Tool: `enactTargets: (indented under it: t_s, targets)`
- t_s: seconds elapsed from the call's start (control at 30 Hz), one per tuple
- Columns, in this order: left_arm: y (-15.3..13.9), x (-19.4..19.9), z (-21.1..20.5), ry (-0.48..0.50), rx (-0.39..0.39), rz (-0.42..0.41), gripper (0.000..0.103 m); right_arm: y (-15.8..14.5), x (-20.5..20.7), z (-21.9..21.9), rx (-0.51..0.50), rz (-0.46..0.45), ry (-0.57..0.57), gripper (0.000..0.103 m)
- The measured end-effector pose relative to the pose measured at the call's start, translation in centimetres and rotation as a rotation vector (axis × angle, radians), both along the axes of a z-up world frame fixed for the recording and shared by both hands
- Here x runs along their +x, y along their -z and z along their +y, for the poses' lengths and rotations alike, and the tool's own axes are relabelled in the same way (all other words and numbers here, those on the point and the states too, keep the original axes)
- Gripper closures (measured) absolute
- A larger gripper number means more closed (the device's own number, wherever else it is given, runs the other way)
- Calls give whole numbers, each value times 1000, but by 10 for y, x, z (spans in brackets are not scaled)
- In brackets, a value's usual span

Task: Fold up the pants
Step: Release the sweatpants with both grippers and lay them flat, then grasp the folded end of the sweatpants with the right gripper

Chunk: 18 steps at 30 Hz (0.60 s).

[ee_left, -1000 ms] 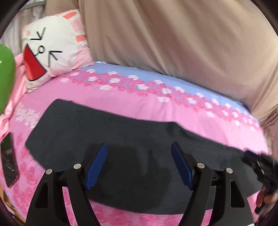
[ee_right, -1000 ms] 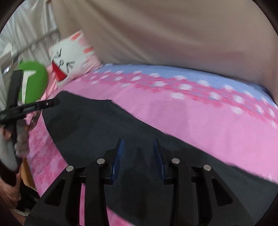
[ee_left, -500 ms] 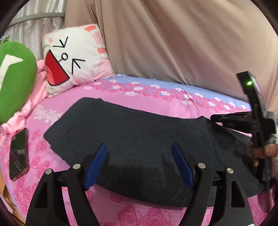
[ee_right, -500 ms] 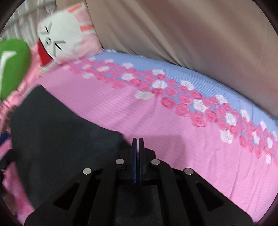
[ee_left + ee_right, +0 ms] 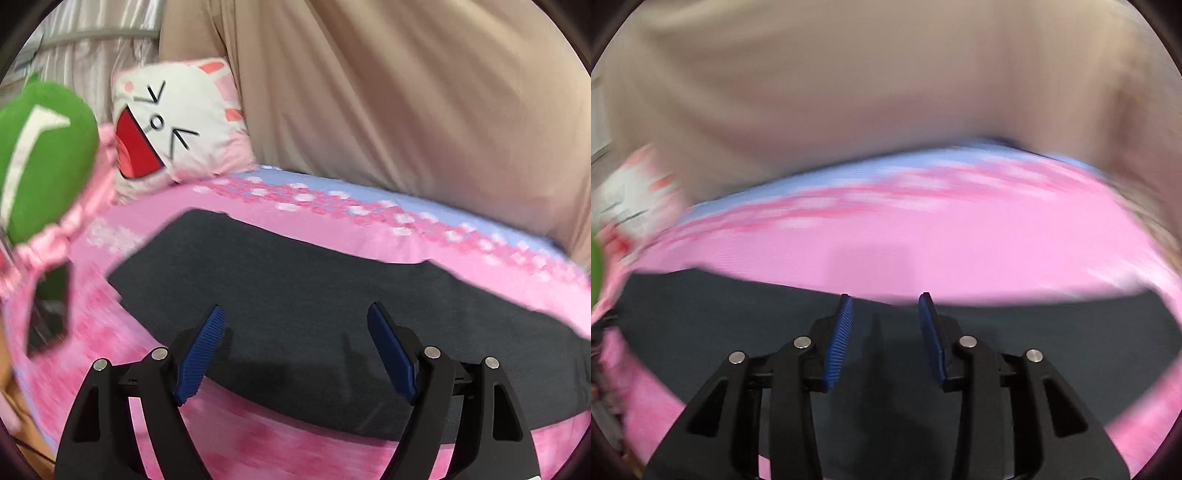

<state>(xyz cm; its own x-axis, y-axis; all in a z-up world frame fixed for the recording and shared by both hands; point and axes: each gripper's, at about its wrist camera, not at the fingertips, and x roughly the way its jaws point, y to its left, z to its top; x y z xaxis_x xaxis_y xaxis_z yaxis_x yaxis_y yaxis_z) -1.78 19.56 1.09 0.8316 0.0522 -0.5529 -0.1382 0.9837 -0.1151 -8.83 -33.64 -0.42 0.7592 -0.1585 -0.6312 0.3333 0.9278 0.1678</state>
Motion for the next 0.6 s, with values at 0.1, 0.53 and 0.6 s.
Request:
enactTargets:
  t_s: [0.1,0.53,0.6]
  targets:
    - [-1,-1,-26,24,-25,0,25,4,-48,-96,54,14,177,63]
    - [4,9,-82,3,-23,16,18,14,-3,-178,-44,117,59,101]
    - [5,9,-80,-3,-36,19,18,-13,-9,-174,-50,16,52,101]
